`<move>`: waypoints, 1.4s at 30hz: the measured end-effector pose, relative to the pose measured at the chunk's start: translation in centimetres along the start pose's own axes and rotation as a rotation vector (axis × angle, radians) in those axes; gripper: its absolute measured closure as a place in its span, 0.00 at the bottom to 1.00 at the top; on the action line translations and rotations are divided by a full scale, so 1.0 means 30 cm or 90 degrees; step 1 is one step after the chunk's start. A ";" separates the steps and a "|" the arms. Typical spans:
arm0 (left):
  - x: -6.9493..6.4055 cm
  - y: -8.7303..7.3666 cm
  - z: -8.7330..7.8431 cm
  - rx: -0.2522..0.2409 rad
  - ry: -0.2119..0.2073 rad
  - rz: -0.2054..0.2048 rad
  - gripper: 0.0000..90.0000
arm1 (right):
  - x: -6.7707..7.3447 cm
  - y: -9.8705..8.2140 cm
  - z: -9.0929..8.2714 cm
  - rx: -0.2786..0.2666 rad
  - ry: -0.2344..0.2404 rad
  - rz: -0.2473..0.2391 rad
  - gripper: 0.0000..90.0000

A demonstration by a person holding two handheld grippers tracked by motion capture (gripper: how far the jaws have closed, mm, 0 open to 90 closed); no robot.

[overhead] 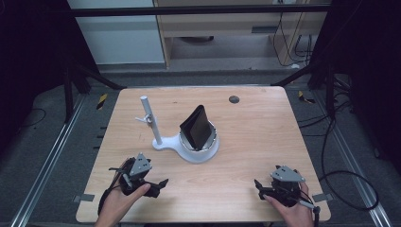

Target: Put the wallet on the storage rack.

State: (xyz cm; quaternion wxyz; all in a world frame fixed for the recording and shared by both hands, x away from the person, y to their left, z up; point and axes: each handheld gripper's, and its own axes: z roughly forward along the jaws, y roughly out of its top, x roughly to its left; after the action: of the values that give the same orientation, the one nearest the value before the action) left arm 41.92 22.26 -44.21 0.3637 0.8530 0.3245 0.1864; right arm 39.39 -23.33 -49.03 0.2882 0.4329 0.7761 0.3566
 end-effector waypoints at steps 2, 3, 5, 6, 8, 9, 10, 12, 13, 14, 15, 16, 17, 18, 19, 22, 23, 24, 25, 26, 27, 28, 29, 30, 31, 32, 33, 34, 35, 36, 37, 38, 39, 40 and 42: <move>0.015 -0.024 0.012 0.007 0.011 -0.010 0.06 | 0.000 0.000 0.001 0.000 0.000 0.000 0.09; 0.024 -0.036 0.018 0.011 0.018 -0.015 0.06 | 0.000 0.000 0.001 0.001 0.000 -0.001 0.09; 0.040 -0.062 0.028 0.010 0.027 -0.032 0.06 | 0.001 -0.001 0.001 0.004 0.000 0.000 0.08; 0.048 -0.074 0.033 0.011 0.035 -0.039 0.06 | 0.001 -0.001 0.001 0.004 0.000 0.000 0.08; 0.063 -0.097 0.040 0.012 0.050 -0.046 0.06 | 0.001 -0.001 0.003 0.003 0.002 -0.001 0.08; 0.072 -0.108 0.043 0.009 0.053 -0.059 0.06 | 0.000 -0.002 0.005 0.004 0.005 -0.001 0.08; 0.080 -0.119 0.046 0.006 0.058 -0.070 0.06 | 0.001 -0.002 0.007 0.005 0.005 -0.001 0.08; 0.093 -0.141 0.053 0.003 0.078 -0.084 0.06 | 0.001 -0.003 0.011 0.008 0.011 0.004 0.08; 0.099 -0.150 0.056 0.003 0.082 -0.091 0.07 | -0.001 -0.004 0.013 0.007 0.014 0.006 0.07; 0.105 -0.156 0.058 0.004 0.085 -0.098 0.07 | -0.003 -0.004 0.016 0.006 0.016 0.010 0.07; 0.111 -0.161 0.059 0.002 0.088 -0.104 0.07 | -0.006 -0.004 0.018 0.005 0.020 0.014 0.07; 0.117 -0.165 0.060 0.000 0.090 -0.108 0.07 | -0.008 -0.004 0.020 0.004 0.023 0.021 0.07; 0.121 -0.169 0.061 0.000 0.094 -0.111 0.06 | -0.011 -0.005 0.023 0.004 0.027 0.027 0.06; 0.125 -0.173 0.062 0.003 0.097 -0.113 0.06 | -0.014 -0.006 0.026 0.004 0.031 0.032 0.06; 0.129 -0.177 0.065 0.006 0.097 -0.116 0.06 | -0.016 -0.007 0.029 0.004 0.036 0.039 0.06; 0.140 -0.184 0.072 0.010 0.099 -0.122 0.06 | -0.027 -0.013 0.043 0.012 0.051 0.053 0.05; 0.143 -0.186 0.074 0.008 0.096 -0.125 0.06 | -0.029 -0.014 0.047 0.014 0.052 0.058 0.05; 0.146 -0.188 0.075 0.007 0.093 -0.130 0.06 | -0.031 -0.014 0.049 0.017 0.054 0.061 0.05; 0.149 -0.190 0.077 0.010 0.093 -0.132 0.06 | -0.032 -0.015 0.052 0.017 0.055 0.064 0.05; 0.152 -0.192 0.081 0.013 0.094 -0.131 0.06 | -0.033 -0.015 0.054 0.019 0.057 0.065 0.05; 0.155 -0.195 0.085 0.016 0.093 -0.132 0.06 | -0.033 -0.015 0.057 0.021 0.060 0.068 0.05; 0.158 -0.198 0.089 0.020 0.092 -0.132 0.06 | -0.033 -0.015 0.060 0.025 0.060 0.071 0.05; 0.160 -0.201 0.093 0.024 0.091 -0.133 0.06 | -0.035 -0.016 0.065 0.029 0.060 0.067 0.05; 0.163 -0.204 0.096 0.028 0.089 -0.135 0.06 | -0.034 -0.017 0.069 0.034 0.063 0.072 0.05; 0.165 -0.206 0.099 0.029 0.090 -0.140 0.06 | -0.034 -0.018 0.074 0.040 0.063 0.073 0.05; 0.168 -0.209 0.100 0.033 0.091 -0.140 0.06 | -0.034 -0.019 0.079 0.045 0.062 0.076 0.05; 0.170 -0.212 0.102 0.036 0.090 -0.141 0.06 | -0.035 -0.020 0.084 0.051 0.060 0.075 0.05; 0.172 -0.216 0.106 0.037 0.088 -0.144 0.06 | -0.035 -0.021 0.089 0.057 0.060 0.077 0.05; 0.171 -0.220 0.108 0.032 0.091 -0.139 0.05 | -0.036 -0.021 0.093 0.060 0.059 0.075 0.05; 0.171 -0.221 0.109 0.031 0.092 -0.138 0.04 | -0.035 -0.022 0.095 0.066 0.061 0.077 0.05; 0.172 -0.221 0.109 0.032 0.092 -0.135 0.04 | -0.033 -0.023 0.099 0.071 0.060 0.079 0.05; 0.172 -0.220 0.109 0.033 0.092 -0.134 0.04 | -0.032 -0.023 0.102 0.076 0.060 0.080 0.04; 0.172 -0.220 0.109 0.032 0.092 -0.135 0.03 | -0.031 -0.024 0.106 0.079 0.059 0.074 0.03; 0.173 -0.221 0.109 0.033 0.090 -0.133 0.03 | -0.030 -0.023 0.107 0.080 0.059 0.073 0.03; 0.173 -0.221 0.109 0.033 0.090 -0.133 0.03 | -0.028 -0.022 0.108 0.082 0.058 0.074 0.03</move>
State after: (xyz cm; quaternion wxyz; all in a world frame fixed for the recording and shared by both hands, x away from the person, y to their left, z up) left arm 44.68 27.68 -50.88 0.3349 0.8085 0.4411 0.1990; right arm 41.93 -23.33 -51.31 0.2034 0.4782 0.7832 0.3414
